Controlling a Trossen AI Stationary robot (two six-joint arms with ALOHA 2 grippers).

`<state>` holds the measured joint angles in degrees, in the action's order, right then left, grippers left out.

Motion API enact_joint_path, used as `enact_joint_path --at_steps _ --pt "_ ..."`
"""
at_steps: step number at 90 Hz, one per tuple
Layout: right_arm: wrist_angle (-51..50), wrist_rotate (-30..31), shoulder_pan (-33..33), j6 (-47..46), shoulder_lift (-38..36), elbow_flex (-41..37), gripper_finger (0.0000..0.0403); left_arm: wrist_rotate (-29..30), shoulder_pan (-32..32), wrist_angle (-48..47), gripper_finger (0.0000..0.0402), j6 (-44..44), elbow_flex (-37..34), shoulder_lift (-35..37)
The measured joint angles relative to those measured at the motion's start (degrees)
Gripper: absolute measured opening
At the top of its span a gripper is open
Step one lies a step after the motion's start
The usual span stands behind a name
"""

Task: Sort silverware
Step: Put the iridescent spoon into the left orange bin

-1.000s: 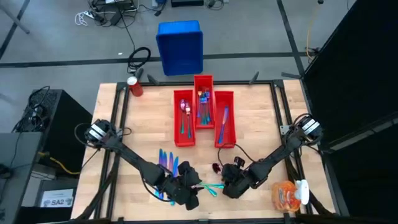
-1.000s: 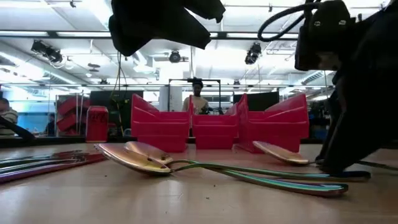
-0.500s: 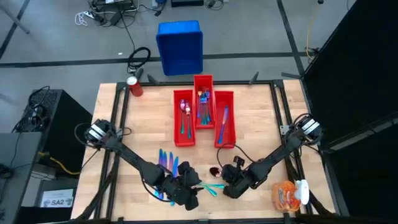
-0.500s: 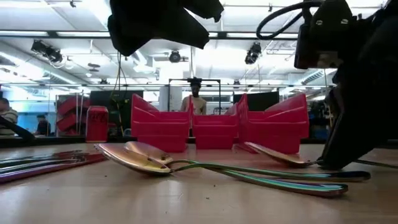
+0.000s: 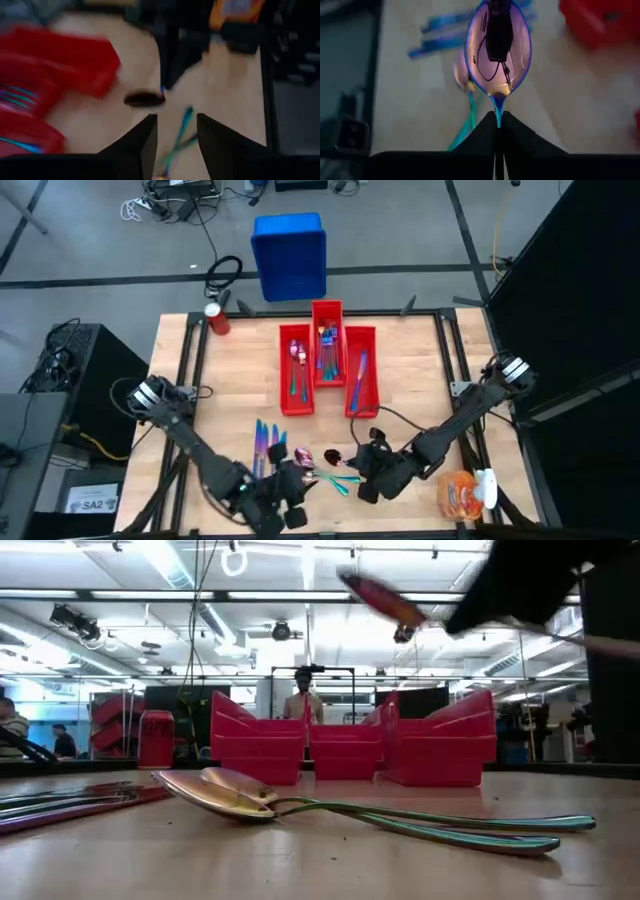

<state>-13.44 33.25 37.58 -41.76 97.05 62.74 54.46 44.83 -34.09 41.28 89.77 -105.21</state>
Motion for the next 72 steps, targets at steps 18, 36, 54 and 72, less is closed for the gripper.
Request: enact_joint_path --at_steps 18,36,54,72 --pt "11.15 -5.59 -5.49 8.03 -0.43 -0.02 0.0000 8.77 4.77 -2.26 0.0122 0.24 0.19 0.08" --pt "23.56 -12.89 -11.25 13.81 -0.43 -0.02 0.0000 17.76 9.11 -8.82 0.0122 14.28 -4.29 0.07" --pt "33.84 -18.55 -16.13 15.97 0.19 -0.02 0.0000 19.34 11.16 -13.98 0.0122 32.47 -10.99 -0.06" --pt "41.05 -21.32 -22.37 15.90 0.38 -0.87 0.0000 19.14 12.00 -14.30 0.0122 37.24 -13.41 0.39"
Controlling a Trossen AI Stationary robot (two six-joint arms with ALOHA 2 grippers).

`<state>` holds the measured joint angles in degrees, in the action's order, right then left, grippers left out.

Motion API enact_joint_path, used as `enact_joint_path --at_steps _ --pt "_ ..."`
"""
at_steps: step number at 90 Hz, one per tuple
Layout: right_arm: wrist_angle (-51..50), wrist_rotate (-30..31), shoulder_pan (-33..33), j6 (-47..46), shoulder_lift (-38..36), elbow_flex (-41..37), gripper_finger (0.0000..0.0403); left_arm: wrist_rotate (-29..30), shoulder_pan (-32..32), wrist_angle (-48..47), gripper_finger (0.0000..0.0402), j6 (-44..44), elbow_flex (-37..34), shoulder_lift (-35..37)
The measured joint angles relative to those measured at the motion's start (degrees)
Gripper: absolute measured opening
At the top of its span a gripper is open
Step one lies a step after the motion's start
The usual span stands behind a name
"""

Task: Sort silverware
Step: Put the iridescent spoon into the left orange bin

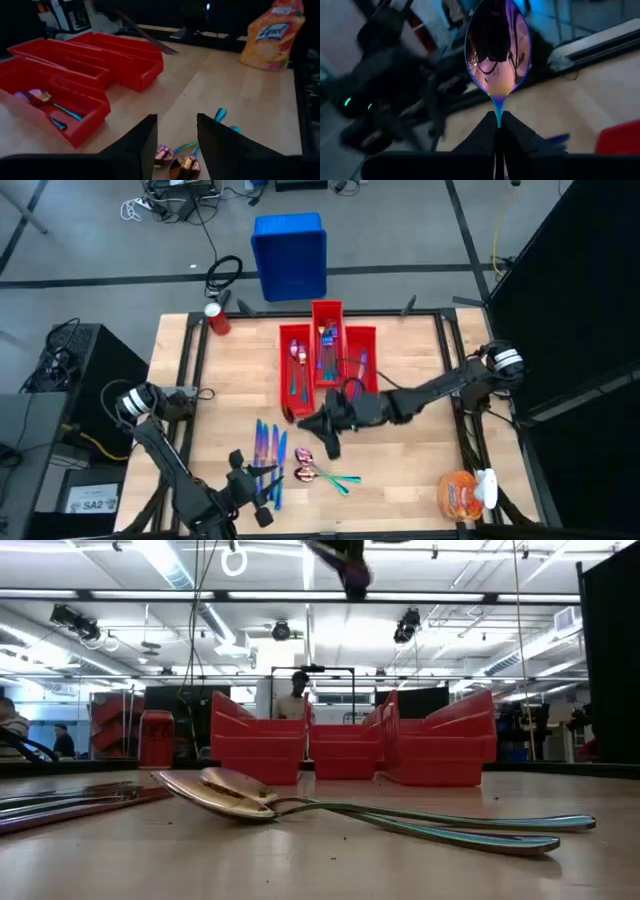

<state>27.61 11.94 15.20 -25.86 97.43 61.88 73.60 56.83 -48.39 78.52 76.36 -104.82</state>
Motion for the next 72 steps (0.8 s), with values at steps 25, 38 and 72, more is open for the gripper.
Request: enact_joint_path --at_steps 25,38,72 --pt "16.94 -3.12 -6.52 -5.38 2.87 -7.24 0.0000 -3.14 0.01 6.84 0.0113 0.15 -6.74 3.82" --pt "21.66 -0.78 -8.04 -6.04 5.22 -7.72 0.0000 -4.26 -0.01 16.13 0.0100 -0.17 -14.70 8.17" --pt "24.92 21.61 -13.79 -9.35 6.62 -4.83 0.0000 -9.57 -3.43 66.63 0.0071 -26.38 -38.09 20.05"
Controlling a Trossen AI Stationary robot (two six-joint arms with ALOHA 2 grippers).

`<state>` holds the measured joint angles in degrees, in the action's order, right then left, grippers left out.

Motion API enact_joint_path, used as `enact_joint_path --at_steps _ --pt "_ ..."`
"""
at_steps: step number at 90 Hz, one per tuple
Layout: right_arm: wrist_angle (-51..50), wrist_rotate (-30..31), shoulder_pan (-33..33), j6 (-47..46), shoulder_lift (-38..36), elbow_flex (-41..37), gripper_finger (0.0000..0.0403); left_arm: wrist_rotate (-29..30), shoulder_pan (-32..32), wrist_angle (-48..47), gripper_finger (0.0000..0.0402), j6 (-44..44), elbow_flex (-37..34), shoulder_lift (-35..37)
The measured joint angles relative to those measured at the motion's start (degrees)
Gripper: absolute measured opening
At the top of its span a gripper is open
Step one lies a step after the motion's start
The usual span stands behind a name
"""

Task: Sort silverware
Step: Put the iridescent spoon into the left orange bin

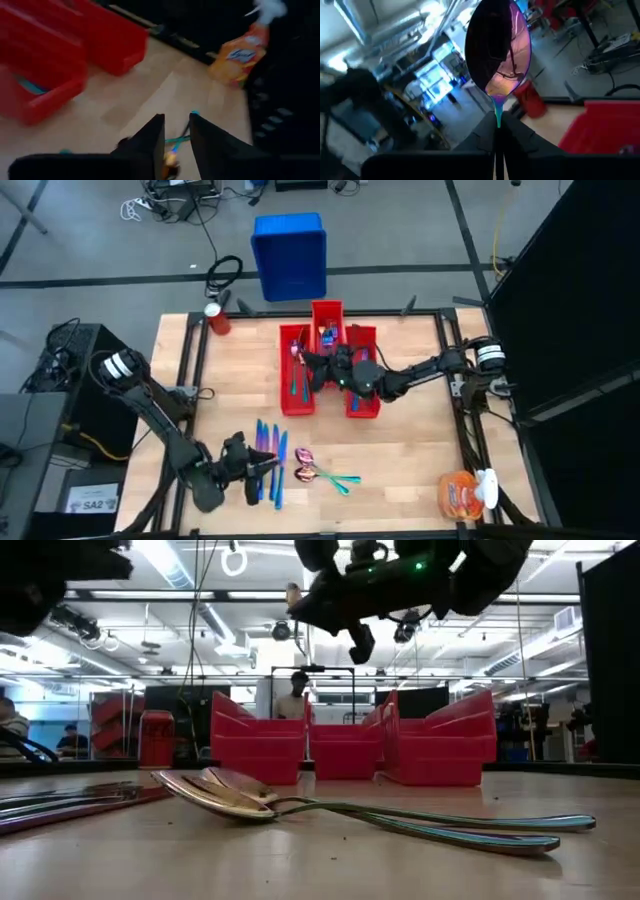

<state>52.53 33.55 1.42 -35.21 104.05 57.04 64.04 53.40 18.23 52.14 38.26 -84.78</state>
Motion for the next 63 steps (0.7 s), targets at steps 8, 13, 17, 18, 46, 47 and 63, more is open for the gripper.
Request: enact_joint_path --at_steps 8,13,17,18,46,47,63 --pt "-5.21 -0.20 -1.74 -3.27 -0.02 1.29 0.0000 -3.42 -1.85 17.37 0.0064 -10.93 -4.63 0.31" --pt "-8.70 -0.19 -2.50 -4.80 -0.02 1.78 0.0000 -4.16 -2.98 25.24 0.0062 -15.85 -6.57 0.29" --pt "-10.01 -0.12 -2.91 -5.55 -0.02 1.91 0.0000 -4.16 -3.74 29.43 0.0061 -18.34 -7.63 0.31" --pt "-10.26 -0.10 -3.00 -5.70 -0.02 1.95 0.0000 -4.15 -3.93 30.26 0.0061 -18.83 -7.84 0.31" --pt "-11.74 -0.32 -5.20 -13.34 2.61 2.08 0.0000 -4.31 -8.08 33.85 0.0060 -22.06 -8.75 0.29" --pt "-11.60 -0.28 -5.23 -14.05 3.06 2.11 0.0000 -4.29 -8.17 33.89 0.0060 -22.09 -8.75 0.29" --pt "-4.85 -0.79 -5.38 -17.62 12.81 5.36 0.0000 -7.76 -9.15 33.75 0.0060 -21.65 -8.70 0.25"
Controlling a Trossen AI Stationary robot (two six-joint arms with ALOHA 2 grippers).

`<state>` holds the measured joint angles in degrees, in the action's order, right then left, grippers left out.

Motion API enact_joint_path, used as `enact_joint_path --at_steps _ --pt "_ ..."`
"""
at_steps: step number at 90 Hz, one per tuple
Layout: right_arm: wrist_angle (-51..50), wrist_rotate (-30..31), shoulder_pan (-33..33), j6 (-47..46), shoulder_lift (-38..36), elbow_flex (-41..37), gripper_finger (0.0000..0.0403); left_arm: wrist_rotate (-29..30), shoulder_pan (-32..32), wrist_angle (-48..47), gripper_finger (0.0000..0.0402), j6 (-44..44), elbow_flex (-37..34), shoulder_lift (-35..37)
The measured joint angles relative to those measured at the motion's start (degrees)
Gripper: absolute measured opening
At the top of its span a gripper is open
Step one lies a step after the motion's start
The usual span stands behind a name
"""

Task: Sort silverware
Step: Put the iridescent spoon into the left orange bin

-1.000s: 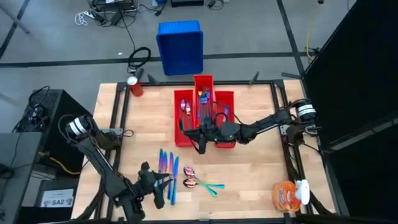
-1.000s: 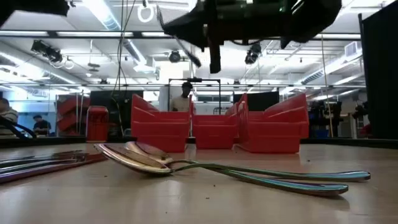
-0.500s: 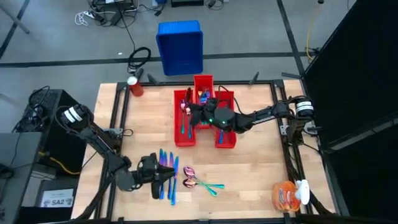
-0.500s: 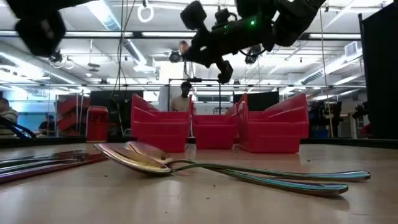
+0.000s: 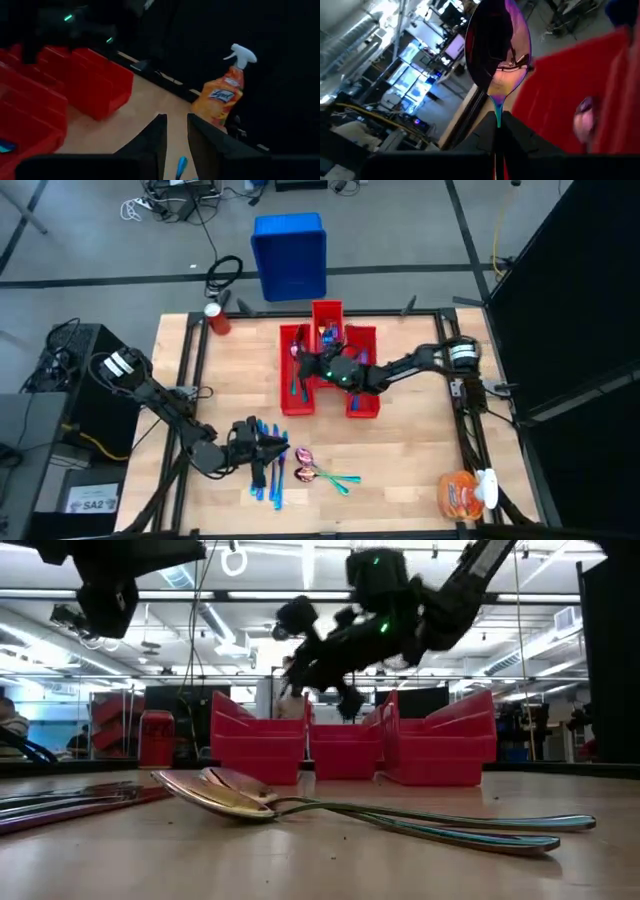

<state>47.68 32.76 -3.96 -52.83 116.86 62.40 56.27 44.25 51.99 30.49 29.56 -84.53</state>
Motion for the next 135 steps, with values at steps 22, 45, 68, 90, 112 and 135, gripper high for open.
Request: enact_joint_path --at_steps 22,45,68,90,112,135 --pt "-2.21 1.01 -0.65 5.43 2.39 3.90 0.0000 -3.54 0.52 -0.61 0.0060 1.23 0.02 0.00" --pt "-2.83 0.31 -1.14 8.69 1.94 3.99 0.0026 -3.64 0.52 -0.75 0.0060 2.12 0.02 0.00" --pt "-2.57 0.06 -1.48 11.12 1.44 3.99 0.0107 -5.40 0.54 -0.72 0.0060 3.15 0.02 -0.02" --pt "-1.64 -6.61 -2.19 21.53 -2.86 3.95 0.0165 -5.63 1.52 -0.74 0.0061 3.16 0.02 -0.02" --pt "-2.65 -25.58 0.21 33.01 -12.56 3.95 0.0166 -5.62 1.73 -0.83 0.0061 2.68 0.02 -0.02" --pt "-17.09 -35.22 9.06 40.03 -22.21 3.97 0.0133 -5.84 1.99 -0.75 0.0061 0.72 0.02 -0.02"
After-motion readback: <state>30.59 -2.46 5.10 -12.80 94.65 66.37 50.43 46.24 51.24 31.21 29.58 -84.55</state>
